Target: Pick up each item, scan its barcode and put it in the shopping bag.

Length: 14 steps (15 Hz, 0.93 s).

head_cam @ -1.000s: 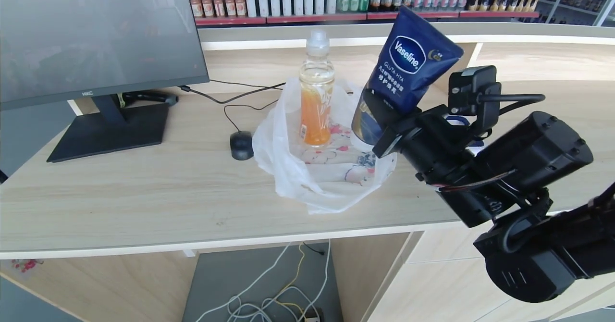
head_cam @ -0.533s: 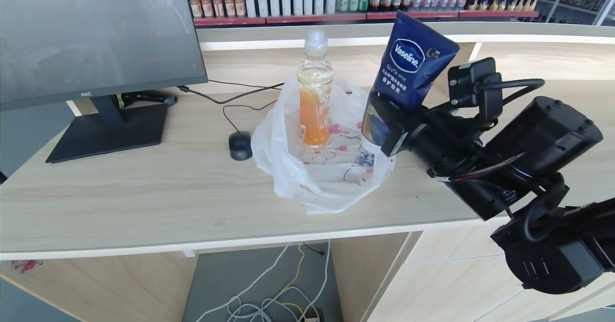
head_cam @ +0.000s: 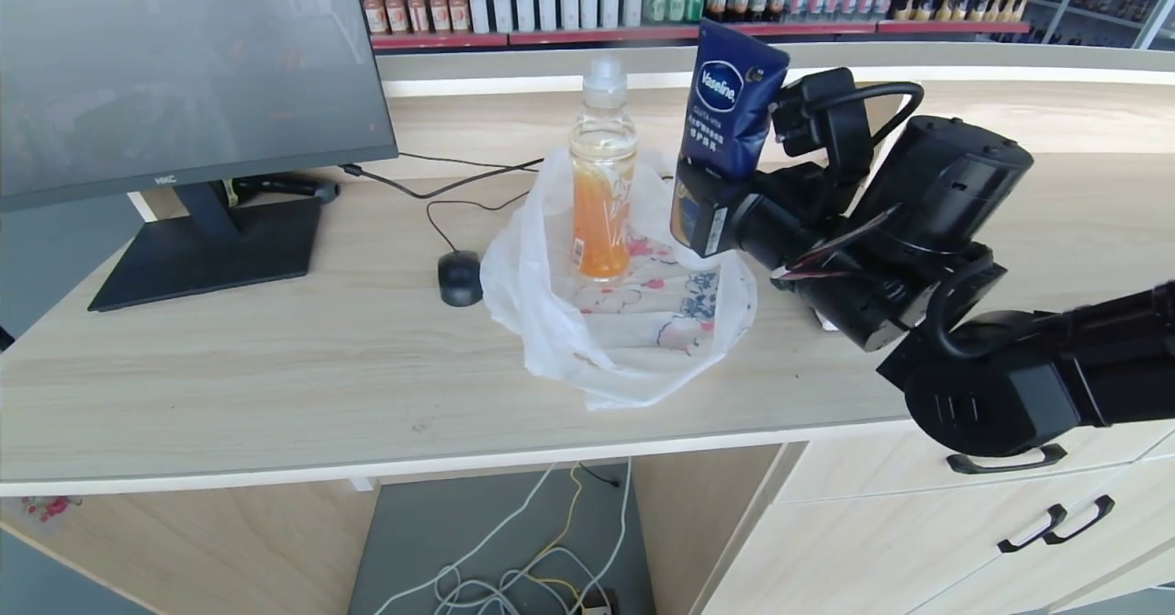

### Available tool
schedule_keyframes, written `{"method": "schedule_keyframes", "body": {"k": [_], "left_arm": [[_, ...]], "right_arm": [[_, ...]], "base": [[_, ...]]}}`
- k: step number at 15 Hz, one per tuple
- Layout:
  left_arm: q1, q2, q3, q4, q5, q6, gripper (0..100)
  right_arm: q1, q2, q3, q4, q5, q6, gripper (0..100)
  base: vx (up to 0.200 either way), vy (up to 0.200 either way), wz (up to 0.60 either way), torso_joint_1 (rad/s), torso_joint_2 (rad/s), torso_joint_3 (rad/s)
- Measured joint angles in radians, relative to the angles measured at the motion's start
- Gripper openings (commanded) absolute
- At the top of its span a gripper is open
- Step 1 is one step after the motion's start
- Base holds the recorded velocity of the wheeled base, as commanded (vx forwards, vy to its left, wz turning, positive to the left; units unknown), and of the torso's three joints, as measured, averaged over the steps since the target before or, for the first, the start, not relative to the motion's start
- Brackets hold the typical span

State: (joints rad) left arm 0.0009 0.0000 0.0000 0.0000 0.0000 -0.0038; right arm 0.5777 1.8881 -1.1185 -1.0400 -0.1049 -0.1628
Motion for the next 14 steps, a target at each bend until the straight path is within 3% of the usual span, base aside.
{"method": "schedule_keyframes", "body": {"k": [6,10,14], "left_arm": [[0.0,0.0,0.0,0.0,0.0,0.0,100],[0.0,0.0,0.0,0.0,0.0,0.0,100],[0.0,0.0,0.0,0.0,0.0,0.0,100]], "right_arm": [[-0.042,0.059,-0.032,0.006,0.002,0.015,0],[-0.063,0.142,-0.034,-0.158,0.004,0.034,0],[-0.086,0.204,-0.034,-0.18,0.01,0.056,0]], "base": [[0.0,0.0,0.0,0.0,0.0,0.0],[0.0,0.0,0.0,0.0,0.0,0.0],[0.0,0.0,0.0,0.0,0.0,0.0]]}}
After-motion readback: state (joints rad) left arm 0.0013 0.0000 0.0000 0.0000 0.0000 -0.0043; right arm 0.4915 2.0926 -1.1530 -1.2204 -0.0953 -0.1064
